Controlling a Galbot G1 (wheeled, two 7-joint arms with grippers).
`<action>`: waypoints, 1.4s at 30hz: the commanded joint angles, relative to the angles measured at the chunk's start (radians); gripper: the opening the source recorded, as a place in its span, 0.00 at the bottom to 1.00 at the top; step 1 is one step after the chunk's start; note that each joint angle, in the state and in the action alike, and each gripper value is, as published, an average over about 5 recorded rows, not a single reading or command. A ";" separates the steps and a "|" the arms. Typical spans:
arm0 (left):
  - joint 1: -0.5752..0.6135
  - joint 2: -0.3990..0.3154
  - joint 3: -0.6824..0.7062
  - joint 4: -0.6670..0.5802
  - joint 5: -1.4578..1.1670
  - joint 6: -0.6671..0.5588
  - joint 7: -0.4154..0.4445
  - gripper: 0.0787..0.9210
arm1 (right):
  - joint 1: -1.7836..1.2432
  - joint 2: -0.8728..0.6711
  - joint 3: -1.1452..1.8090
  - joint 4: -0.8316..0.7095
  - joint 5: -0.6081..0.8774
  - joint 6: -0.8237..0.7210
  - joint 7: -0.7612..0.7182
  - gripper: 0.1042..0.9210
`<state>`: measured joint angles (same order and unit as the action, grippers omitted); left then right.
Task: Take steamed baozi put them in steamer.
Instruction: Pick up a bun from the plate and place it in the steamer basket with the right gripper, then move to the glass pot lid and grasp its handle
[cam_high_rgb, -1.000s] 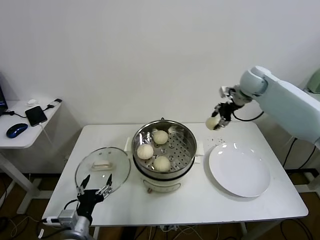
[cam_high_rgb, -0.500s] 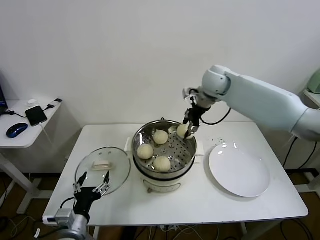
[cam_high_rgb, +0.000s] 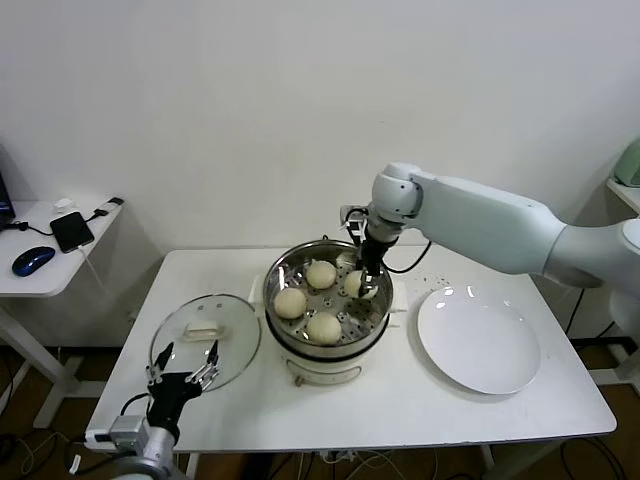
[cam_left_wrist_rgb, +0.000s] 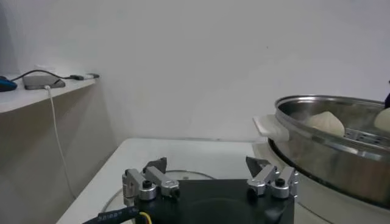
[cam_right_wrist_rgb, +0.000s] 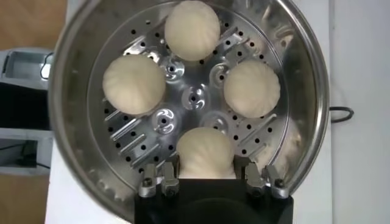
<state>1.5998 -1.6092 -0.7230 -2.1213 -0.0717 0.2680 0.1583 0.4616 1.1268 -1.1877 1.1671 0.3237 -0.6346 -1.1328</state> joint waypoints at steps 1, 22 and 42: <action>0.000 -0.005 -0.001 0.002 0.000 0.000 0.000 0.88 | -0.041 0.041 0.001 -0.036 -0.026 -0.024 0.034 0.59; 0.010 -0.022 0.001 -0.011 0.010 -0.001 -0.006 0.88 | -0.041 -0.045 0.137 0.001 -0.032 -0.019 0.041 0.87; 0.017 -0.039 0.007 -0.002 -0.098 -0.082 -0.041 0.88 | -0.560 -0.344 1.037 0.234 0.195 0.267 0.528 0.88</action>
<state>1.6253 -1.6092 -0.7219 -2.1299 -0.0920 0.2359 0.1339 0.2697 0.8955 -0.6921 1.3117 0.3526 -0.5845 -1.0232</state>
